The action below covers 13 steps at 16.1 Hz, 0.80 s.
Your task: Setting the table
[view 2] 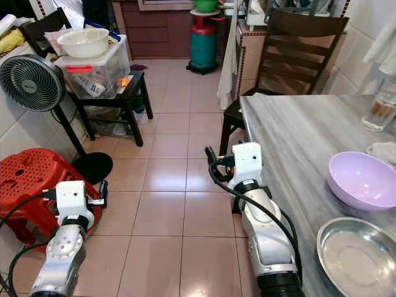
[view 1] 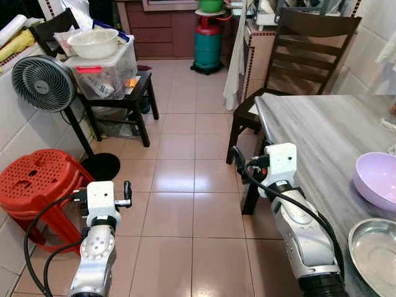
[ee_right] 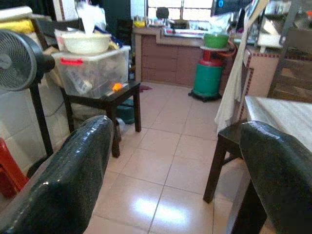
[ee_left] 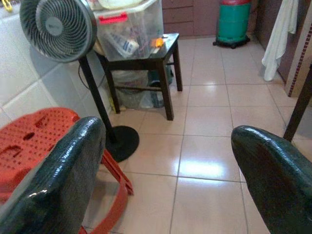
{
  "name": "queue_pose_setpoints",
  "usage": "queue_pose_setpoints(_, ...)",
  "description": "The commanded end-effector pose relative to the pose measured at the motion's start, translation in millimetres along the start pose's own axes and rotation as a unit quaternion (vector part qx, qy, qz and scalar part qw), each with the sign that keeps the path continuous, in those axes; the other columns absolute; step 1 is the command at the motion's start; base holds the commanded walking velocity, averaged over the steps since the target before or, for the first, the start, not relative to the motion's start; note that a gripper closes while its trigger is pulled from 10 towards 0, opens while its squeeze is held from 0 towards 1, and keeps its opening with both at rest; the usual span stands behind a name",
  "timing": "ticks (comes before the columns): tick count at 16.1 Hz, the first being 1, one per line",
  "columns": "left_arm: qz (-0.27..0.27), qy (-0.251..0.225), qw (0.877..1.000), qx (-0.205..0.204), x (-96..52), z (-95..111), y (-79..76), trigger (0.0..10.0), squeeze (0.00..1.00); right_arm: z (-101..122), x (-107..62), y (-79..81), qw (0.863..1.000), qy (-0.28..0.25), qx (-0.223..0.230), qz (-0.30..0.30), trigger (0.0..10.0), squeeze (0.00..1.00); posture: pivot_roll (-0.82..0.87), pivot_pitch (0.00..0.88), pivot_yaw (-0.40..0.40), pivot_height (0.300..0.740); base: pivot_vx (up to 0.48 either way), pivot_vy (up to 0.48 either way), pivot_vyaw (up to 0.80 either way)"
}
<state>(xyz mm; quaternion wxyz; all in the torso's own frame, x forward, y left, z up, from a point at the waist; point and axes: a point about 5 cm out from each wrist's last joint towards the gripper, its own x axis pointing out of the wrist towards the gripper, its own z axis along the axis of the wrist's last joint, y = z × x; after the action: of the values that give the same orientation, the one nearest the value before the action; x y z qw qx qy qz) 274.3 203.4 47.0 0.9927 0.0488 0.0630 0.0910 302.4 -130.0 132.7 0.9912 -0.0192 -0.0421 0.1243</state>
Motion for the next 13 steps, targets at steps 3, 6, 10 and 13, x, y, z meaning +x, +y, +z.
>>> queue_pose_setpoints(3,-0.021,-0.016,1.0,-0.002,7.8,8.5,-3.3,10.0,0.0,4.2,4.4,-1.8,1.0,-0.018,-0.004,-0.017,10.0,0.0,-0.15,0.0,0.041,0.74,0.0,0.17,0.0)
queue_pose_setpoints(6,-0.036,-0.021,0.999,-0.007,13.7,12.4,-6.8,10.0,0.0,3.5,1.3,-0.4,1.0,-0.019,0.004,-0.017,10.0,0.0,-0.16,0.0,0.057,0.74,0.0,0.48,0.0)
queue_pose_setpoints(10,-0.043,-0.022,0.999,-0.005,15.5,12.9,-5.9,10.0,0.0,1.3,-2.4,-0.8,0.999,-0.019,0.022,-0.019,10.0,0.0,-0.17,0.0,0.067,0.74,0.0,0.48,0.0)
queue_pose_setpoints(13,-0.048,-0.018,0.999,-0.004,16.9,11.8,-7.2,10.0,0.0,0.3,-1.7,-2.9,0.999,-0.017,0.011,-0.031,10.0,0.0,-0.17,0.0,0.07,0.74,0.0,0.48,0.0)
